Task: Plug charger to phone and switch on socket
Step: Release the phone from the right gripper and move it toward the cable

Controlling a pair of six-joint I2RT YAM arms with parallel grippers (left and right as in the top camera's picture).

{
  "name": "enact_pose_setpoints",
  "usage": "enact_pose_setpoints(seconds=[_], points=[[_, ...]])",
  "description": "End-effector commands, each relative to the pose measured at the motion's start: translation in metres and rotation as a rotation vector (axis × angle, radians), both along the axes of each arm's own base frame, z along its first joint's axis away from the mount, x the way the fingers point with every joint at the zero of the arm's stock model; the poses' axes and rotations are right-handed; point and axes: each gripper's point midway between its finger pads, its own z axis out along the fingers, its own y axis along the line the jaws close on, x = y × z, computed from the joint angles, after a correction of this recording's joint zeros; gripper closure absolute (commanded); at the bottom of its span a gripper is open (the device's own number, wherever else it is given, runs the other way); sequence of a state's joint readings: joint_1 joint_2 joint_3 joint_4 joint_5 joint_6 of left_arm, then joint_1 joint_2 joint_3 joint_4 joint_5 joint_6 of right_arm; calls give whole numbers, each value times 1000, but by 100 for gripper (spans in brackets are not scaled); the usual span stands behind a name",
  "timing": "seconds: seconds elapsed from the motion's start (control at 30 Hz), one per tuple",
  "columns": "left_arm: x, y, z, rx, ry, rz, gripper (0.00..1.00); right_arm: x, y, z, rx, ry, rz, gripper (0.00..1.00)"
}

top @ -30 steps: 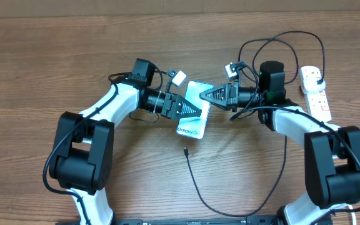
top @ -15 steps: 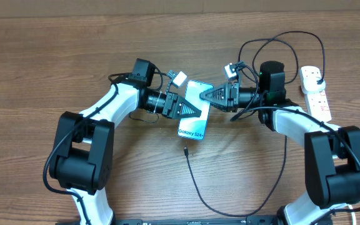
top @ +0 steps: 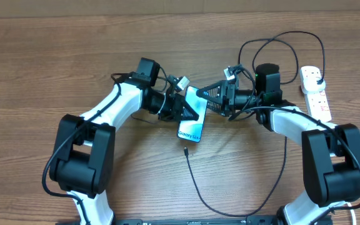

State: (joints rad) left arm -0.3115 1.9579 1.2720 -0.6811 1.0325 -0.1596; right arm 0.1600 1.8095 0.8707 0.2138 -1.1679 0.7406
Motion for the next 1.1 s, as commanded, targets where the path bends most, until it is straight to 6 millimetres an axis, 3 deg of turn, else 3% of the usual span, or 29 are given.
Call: enact_pose_setpoints(seconds=[0.0,0.17,0.27,0.47,0.53,0.67,0.8,0.93,1.07], points=[[24,41,-41,289,18,164,96,-9,-4,3,3,-15,38,0],[36,61,-54,396,-27,210,96,-31,-20,-50,-209,148,-11,0],[42,73,-58,437,-39,239,96,-48,-29,-70,-306,223,-7,4],[56,86,-57,427,-57,286,96,-75,-40,-86,-400,341,21,36],[62,89,-55,419,-73,302,96,-81,-46,-91,-462,381,19,41],[72,93,-53,406,-104,322,96,-92,-58,-91,-640,426,61,46],[76,93,-49,373,-116,327,96,-100,-66,-74,-915,416,130,46],[76,90,-41,304,-101,323,96,-106,-44,-55,-1076,296,225,46],[80,101,-41,299,-103,338,96,-122,-24,-61,-1226,204,257,46]])
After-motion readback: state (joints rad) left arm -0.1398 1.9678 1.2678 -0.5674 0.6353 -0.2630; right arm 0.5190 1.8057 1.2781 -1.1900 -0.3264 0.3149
